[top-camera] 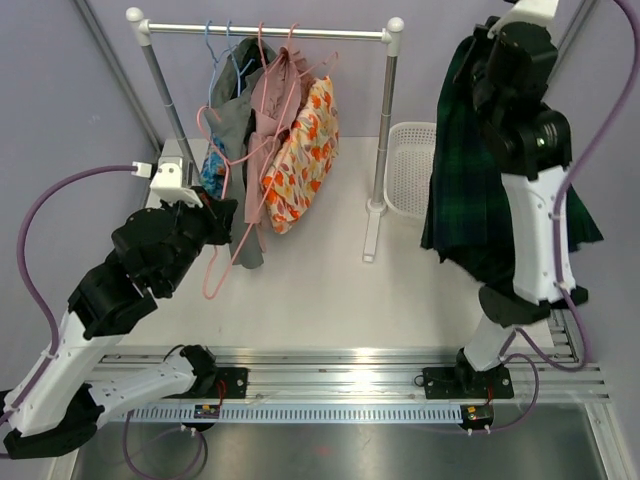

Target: Remove the skirt from the hanger

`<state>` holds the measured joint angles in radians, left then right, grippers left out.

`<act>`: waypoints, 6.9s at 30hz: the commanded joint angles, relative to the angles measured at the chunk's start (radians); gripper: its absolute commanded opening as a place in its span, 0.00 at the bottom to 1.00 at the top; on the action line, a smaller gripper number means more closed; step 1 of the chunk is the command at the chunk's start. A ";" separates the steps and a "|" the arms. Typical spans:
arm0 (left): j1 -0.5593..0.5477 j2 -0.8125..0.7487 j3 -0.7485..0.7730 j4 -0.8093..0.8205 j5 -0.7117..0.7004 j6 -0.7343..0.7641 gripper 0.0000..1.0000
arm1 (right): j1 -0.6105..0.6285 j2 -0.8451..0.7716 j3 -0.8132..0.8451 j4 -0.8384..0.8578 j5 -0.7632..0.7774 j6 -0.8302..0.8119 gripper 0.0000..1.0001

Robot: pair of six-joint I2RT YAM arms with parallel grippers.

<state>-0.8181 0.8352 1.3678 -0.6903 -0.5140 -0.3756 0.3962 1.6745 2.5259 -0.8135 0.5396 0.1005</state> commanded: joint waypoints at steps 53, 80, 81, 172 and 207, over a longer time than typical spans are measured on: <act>0.149 1.078 1.007 0.155 0.332 0.046 0.21 | -0.201 -0.547 -1.504 0.493 -0.647 0.366 0.99; 0.254 0.843 0.801 0.069 0.226 0.132 0.52 | -0.189 -0.682 -1.595 0.418 -0.633 0.361 0.99; 0.255 0.846 0.801 0.072 0.232 0.132 0.52 | -0.188 -0.682 -1.595 0.416 -0.632 0.357 0.99; 0.286 0.530 0.700 -0.046 0.095 0.239 0.00 | 0.632 -0.861 -1.061 0.263 -0.083 0.134 0.00; 0.194 0.191 0.298 -0.095 0.241 0.175 0.00 | -0.200 0.008 -0.247 0.498 -0.213 -0.222 0.00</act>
<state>-0.6197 1.0626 1.6836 -0.8154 -0.2974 -0.2028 0.2302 1.6295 2.2238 -0.3798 0.4503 -0.2161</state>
